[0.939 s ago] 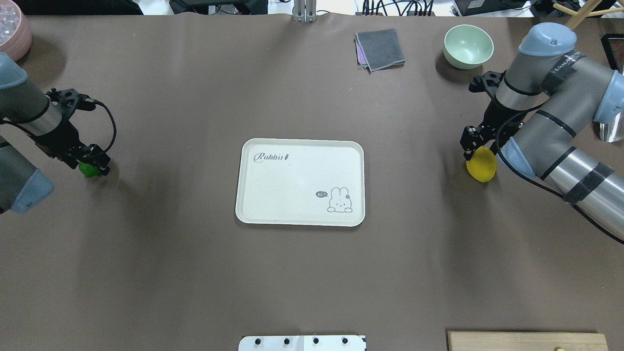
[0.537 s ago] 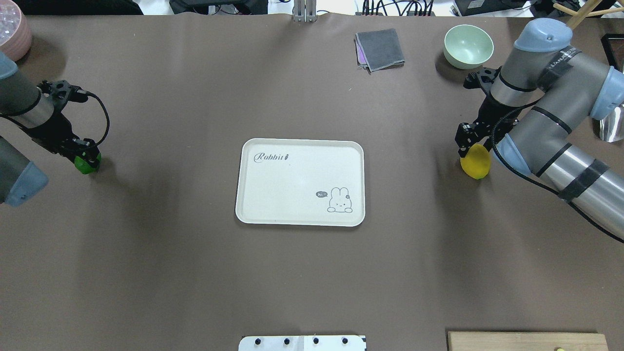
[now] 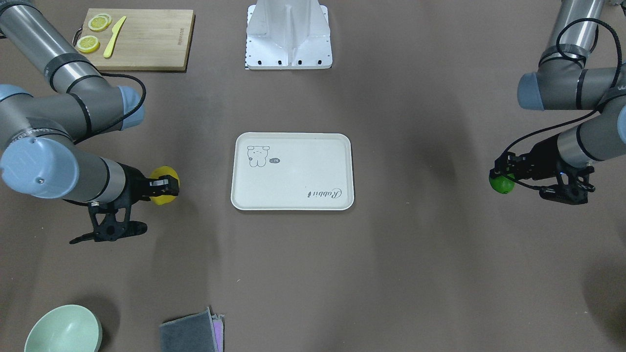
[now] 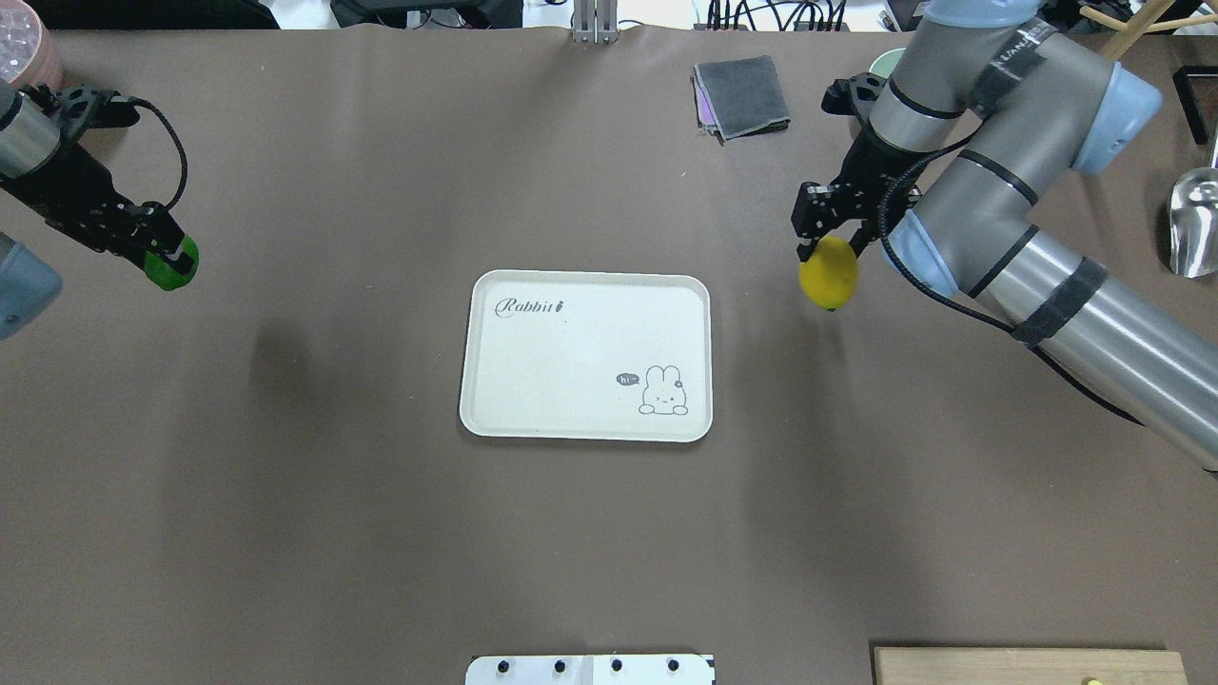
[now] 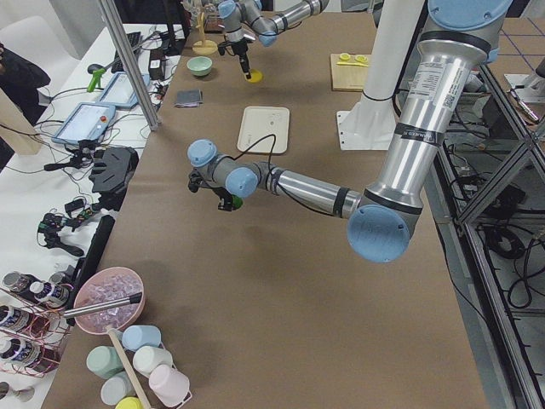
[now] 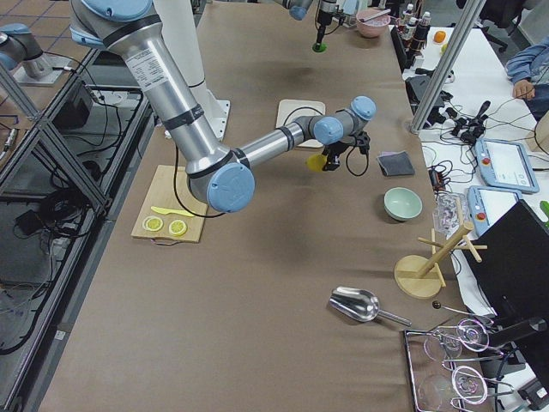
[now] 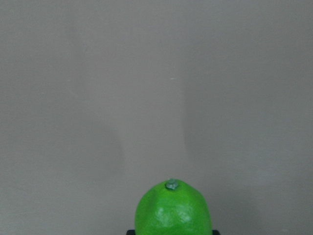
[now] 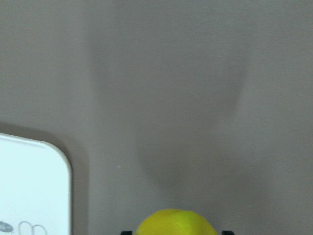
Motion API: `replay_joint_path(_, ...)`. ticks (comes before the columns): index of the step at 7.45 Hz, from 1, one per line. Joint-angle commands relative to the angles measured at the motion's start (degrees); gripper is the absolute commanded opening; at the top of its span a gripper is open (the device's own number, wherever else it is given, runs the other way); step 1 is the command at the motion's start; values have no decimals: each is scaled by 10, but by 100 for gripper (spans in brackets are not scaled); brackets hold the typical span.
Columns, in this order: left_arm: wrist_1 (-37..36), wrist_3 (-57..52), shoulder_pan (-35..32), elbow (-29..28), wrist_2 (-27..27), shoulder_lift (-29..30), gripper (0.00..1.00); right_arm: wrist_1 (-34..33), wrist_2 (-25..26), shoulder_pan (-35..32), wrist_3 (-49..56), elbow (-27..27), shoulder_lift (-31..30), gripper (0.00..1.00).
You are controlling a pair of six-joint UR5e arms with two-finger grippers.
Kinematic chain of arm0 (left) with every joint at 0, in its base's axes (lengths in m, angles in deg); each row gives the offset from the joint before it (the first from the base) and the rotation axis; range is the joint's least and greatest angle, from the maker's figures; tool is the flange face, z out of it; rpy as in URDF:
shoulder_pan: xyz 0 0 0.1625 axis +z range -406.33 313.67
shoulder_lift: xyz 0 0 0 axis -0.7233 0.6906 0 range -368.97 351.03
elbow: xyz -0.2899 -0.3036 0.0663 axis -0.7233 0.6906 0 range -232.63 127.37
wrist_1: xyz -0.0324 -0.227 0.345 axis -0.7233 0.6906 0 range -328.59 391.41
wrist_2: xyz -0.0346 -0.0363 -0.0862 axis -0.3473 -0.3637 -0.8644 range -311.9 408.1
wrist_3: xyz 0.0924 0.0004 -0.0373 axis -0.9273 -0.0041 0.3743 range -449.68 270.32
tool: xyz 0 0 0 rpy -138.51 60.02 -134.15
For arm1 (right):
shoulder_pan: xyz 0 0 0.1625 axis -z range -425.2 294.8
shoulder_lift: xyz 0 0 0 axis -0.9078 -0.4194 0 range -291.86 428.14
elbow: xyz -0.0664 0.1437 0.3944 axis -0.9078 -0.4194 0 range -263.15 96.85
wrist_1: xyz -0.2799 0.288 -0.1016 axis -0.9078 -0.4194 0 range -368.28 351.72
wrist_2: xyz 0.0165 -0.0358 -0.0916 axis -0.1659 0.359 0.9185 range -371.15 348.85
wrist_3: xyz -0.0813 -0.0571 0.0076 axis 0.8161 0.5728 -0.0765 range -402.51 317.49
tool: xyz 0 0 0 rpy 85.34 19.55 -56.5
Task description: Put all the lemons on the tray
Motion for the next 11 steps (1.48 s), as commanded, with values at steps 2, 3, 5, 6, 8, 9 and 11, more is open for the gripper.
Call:
replay_joint_path(2, -2, 157, 53, 12, -54, 96, 0, 105, 25, 64, -192, -56, 77, 20)
replay_joint_path(3, 0, 201, 84, 7, -48, 121, 0, 128, 44, 86, -213, -66, 86, 20)
replay_joint_path(5, 3, 228, 130, -28, -36, 183, 0, 147, 50, 109, -215, -74, 89, 23)
replay_joint_path(6, 25, 235, 145, -52, -36, 200, 0, 154, 57, 119, -214, -74, 85, 25)
replay_joint_path(8, 62, 236, 171, -90, -36, 221, 0, 155, 56, 119, -214, -71, 73, 40)
replay_joint_path(9, 63, 236, 189, -104, -34, 240, 0, 155, 55, 116, -210, -67, 67, 57)
replay_joint_path(11, 88, 237, 208, -129, 0, 262, 0, 155, 56, 111, -210, -68, 69, 99)
